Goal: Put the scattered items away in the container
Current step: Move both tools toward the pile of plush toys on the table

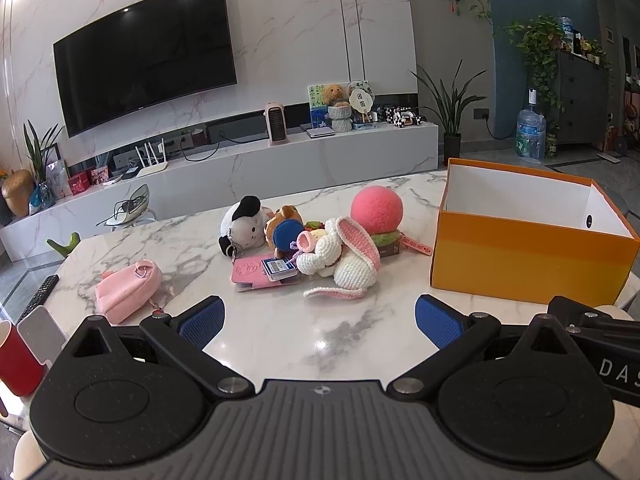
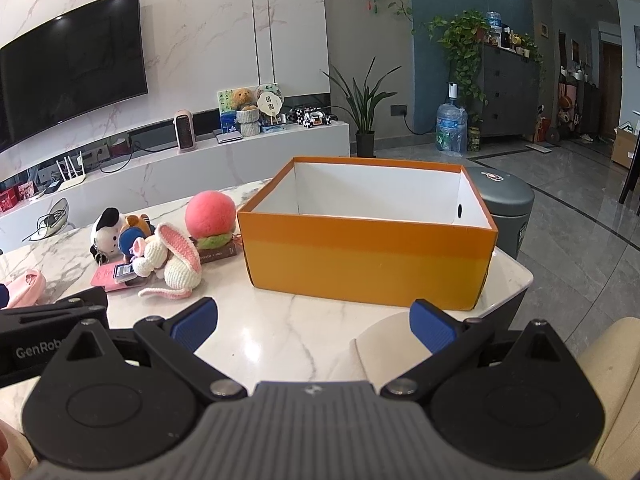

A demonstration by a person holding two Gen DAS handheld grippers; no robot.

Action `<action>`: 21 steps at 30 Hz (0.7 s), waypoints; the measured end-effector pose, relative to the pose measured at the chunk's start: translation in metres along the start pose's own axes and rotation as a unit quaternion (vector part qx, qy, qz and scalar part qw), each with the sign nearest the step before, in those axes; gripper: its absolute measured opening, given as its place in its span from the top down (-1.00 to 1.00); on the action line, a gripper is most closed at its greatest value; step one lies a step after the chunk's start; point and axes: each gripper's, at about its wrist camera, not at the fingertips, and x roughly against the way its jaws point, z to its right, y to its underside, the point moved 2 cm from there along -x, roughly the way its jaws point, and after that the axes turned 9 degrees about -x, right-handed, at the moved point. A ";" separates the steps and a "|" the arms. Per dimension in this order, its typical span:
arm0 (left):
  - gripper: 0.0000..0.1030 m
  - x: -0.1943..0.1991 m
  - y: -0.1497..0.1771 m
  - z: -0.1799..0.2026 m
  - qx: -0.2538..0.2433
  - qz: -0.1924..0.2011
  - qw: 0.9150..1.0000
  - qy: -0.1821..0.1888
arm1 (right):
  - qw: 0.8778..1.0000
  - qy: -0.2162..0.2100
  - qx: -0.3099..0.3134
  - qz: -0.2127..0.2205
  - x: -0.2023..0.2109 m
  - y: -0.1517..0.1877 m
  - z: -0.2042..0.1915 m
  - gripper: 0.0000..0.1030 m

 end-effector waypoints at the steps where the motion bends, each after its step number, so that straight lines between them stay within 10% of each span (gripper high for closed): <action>1: -1.00 0.000 0.000 0.000 0.001 0.000 1.000 0.000 | 1.000 0.000 0.000 -0.001 0.000 0.000 0.000 -1.00; 21: -1.00 -0.019 0.013 -0.008 0.009 -0.019 1.000 0.005 | 0.999 0.001 0.012 -0.037 -0.026 0.011 -0.010 -1.00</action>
